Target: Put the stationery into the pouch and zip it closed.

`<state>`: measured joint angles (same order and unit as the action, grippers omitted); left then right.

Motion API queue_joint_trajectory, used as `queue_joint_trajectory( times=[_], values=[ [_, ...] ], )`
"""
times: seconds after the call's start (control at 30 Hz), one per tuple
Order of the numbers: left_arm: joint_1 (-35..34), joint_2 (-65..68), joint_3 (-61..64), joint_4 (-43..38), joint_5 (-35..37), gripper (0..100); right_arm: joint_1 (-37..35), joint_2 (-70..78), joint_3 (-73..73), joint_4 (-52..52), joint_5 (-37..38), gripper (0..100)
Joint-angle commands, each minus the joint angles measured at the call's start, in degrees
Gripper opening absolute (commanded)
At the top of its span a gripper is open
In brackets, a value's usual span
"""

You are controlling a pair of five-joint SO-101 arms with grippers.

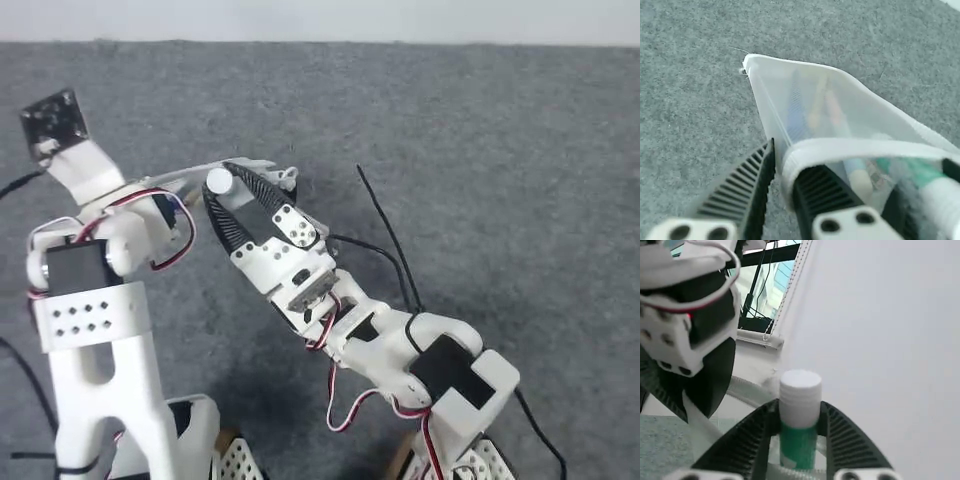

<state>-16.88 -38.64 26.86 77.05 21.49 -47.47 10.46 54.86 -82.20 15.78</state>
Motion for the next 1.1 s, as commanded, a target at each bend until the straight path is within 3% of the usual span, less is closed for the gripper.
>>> queue_joint_trajectory(
  times=[0.0,0.43,0.67,0.87,1.07],
  values=[
    [-0.09,-1.67,-0.31,-2.29,-0.70,1,0.22,-0.84,1.76,-1.10,1.76,15.9],
    [-0.09,-1.67,-0.13,-2.29,-0.79,1,-0.66,-9.63,9.32,-0.84,1.23,15.8],
    [-0.18,-1.67,-0.13,-2.29,-0.79,1,-0.31,-20.44,14.24,8.84,-5.80,15.8],
    [-3.69,-1.67,-0.13,-2.37,-0.79,1,-0.31,-33.27,20.48,14.55,-6.33,15.8],
    [-4.75,-1.67,-0.13,-3.16,-0.79,1,-0.31,-48.31,23.65,31.96,-7.30,15.8]
  ],
)
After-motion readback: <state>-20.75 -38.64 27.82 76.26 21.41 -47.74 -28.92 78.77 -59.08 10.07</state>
